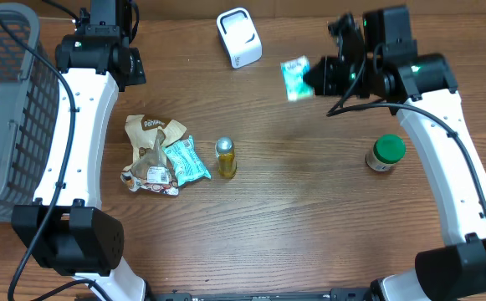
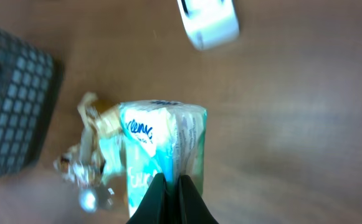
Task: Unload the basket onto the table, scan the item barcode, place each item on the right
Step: 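Hold the Kleenex pack in front of the white scanner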
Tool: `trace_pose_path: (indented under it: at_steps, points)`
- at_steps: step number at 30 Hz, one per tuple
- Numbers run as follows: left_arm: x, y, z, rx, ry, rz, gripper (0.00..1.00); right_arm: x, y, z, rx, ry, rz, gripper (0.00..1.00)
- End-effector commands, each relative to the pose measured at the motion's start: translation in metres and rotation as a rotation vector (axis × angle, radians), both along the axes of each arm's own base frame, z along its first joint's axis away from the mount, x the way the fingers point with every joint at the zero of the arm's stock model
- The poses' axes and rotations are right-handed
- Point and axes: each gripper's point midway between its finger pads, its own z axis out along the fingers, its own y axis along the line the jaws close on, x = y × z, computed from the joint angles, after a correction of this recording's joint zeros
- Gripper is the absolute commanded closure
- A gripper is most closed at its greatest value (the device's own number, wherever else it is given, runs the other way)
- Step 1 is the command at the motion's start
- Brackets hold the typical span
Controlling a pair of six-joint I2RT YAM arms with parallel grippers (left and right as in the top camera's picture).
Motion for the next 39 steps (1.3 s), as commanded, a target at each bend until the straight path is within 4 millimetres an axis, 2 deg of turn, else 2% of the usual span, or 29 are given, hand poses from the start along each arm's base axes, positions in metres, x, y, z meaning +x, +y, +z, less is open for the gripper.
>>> trace_pose_path:
  at_steps: [1, 5, 12, 21, 26, 28, 29, 32, 39]
  points:
    - [-0.001, 0.001, 0.014, 0.013, -0.032, -0.003, 0.01, 0.011, -0.004, 0.05, -0.064, -0.156, -0.064, 0.97]
    - [0.0, 0.001, 0.015, 0.013, -0.033, -0.003, 0.0, 0.018, -0.002, 0.063, -0.127, -0.237, -0.097, 0.96]
    - [-0.001, 0.001, 0.015, 0.013, -0.032, -0.002, 0.0, 0.045, 0.014, 0.058, -0.297, -0.378, -0.052, 0.96]
    - [0.0, -0.001, 0.015, 0.013, -0.033, -0.006, 0.0, 0.092, 0.034, 0.016, -0.411, -0.442, 0.034, 0.96]
    - [0.0, -0.002, 0.014, 0.013, -0.032, -0.008, 0.01, 0.125, 0.038, -0.024, -0.47, -0.443, 0.021, 0.96]
    - [0.0, -0.001, 0.014, 0.013, -0.032, -0.008, 0.0, 0.132, 0.041, -0.039, -0.499, -0.444, 0.052, 0.96]
    - [0.0, -0.002, 0.015, 0.013, -0.032, -0.008, 0.01, 0.138, 0.043, -0.052, -0.517, -0.441, 0.07, 0.96]
    - [0.0, -0.002, 0.014, 0.013, -0.032, -0.009, 0.0, 0.151, 0.049, -0.072, -0.537, -0.459, 0.093, 0.96]
    - [0.0, -0.002, 0.015, 0.013, -0.032, -0.009, 0.0, 0.18, 0.079, -0.082, -0.599, -0.626, 0.136, 0.96]
